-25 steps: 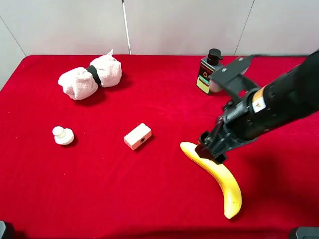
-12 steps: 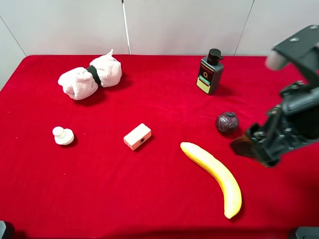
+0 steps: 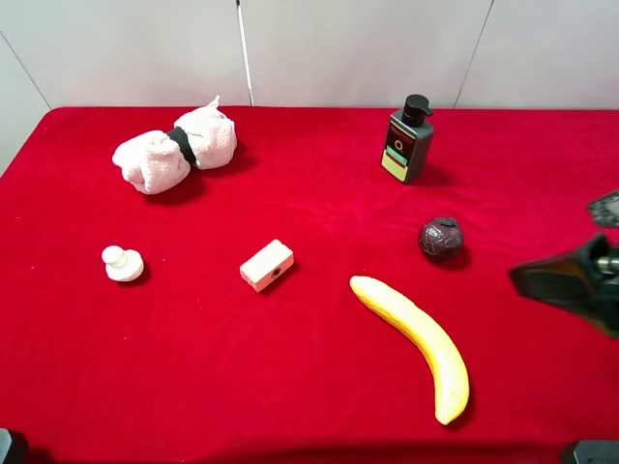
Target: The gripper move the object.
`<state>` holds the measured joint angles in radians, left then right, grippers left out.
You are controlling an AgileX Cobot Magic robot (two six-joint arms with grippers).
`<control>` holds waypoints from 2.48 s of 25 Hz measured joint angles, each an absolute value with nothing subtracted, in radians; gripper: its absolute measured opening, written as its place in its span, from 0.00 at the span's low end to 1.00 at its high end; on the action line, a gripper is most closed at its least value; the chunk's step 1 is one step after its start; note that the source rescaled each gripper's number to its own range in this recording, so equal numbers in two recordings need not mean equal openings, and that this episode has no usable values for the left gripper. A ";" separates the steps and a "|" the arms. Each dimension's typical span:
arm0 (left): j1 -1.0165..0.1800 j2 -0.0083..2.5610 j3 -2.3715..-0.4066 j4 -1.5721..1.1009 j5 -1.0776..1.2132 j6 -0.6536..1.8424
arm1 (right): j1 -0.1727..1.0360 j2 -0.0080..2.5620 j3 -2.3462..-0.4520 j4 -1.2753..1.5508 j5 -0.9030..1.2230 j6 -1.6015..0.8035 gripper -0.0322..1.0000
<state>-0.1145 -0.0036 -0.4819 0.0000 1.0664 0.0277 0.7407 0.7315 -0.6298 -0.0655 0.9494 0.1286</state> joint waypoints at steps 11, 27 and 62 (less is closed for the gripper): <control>-0.115 -0.004 -0.482 0.000 1.066 0.028 | 0.741 0.507 -0.607 -0.127 1.019 0.138 1.00; -0.115 -0.004 -0.482 0.000 1.066 0.028 | 0.741 0.268 -0.503 -0.117 1.042 0.188 1.00; -0.115 -0.004 -0.482 0.000 1.066 0.028 | 0.133 -0.006 -0.497 0.000 1.034 -0.007 1.00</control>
<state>-0.1145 -0.0036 -0.4819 0.0000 1.0664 0.0277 0.1325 -0.0065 -0.4965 0.0000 1.0338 -0.0070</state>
